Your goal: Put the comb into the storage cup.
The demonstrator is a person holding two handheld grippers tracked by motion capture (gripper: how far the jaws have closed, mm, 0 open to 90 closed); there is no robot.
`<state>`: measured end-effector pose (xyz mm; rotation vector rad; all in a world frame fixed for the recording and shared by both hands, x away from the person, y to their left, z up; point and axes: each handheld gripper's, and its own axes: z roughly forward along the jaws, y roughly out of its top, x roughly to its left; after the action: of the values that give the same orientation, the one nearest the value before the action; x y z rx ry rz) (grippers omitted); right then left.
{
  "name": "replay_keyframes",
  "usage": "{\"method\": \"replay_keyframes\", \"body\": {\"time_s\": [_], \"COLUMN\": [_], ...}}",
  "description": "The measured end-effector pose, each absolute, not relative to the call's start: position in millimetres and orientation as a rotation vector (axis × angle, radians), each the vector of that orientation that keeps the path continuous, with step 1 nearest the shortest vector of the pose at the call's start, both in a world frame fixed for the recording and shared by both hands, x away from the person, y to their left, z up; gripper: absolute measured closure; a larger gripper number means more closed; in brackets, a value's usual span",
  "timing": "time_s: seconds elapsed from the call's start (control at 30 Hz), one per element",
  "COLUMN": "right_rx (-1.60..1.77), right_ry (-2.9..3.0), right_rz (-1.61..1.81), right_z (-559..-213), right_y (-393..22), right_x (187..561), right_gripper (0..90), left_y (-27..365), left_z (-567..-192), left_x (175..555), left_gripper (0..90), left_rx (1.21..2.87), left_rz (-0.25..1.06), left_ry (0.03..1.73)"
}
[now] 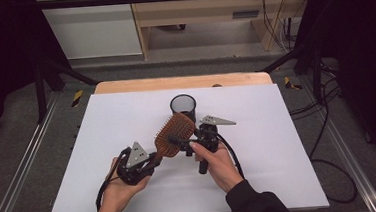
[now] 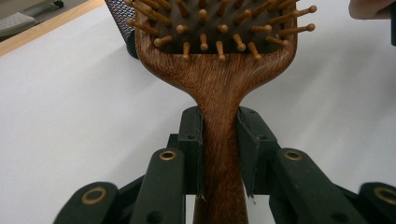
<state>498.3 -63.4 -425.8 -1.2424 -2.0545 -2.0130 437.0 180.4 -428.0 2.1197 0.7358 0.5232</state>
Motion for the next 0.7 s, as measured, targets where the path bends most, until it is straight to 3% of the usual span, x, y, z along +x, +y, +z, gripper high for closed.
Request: {"method": "replay_keyframes", "body": {"time_s": [0.7], "right_rx": [-1.253], "right_ry": [-2.015], "right_rz": [-2.033], "right_z": [-412.7], "right_y": [-61.2], "right_x": [499.3], "right_gripper": [27.4], "left_y": [185.2], "left_z": [-425.2], "left_x": [437.7], "left_gripper": [72.8], "left_rx": [2.073], "left_rz": [0.529], "left_ry": [0.736]}}
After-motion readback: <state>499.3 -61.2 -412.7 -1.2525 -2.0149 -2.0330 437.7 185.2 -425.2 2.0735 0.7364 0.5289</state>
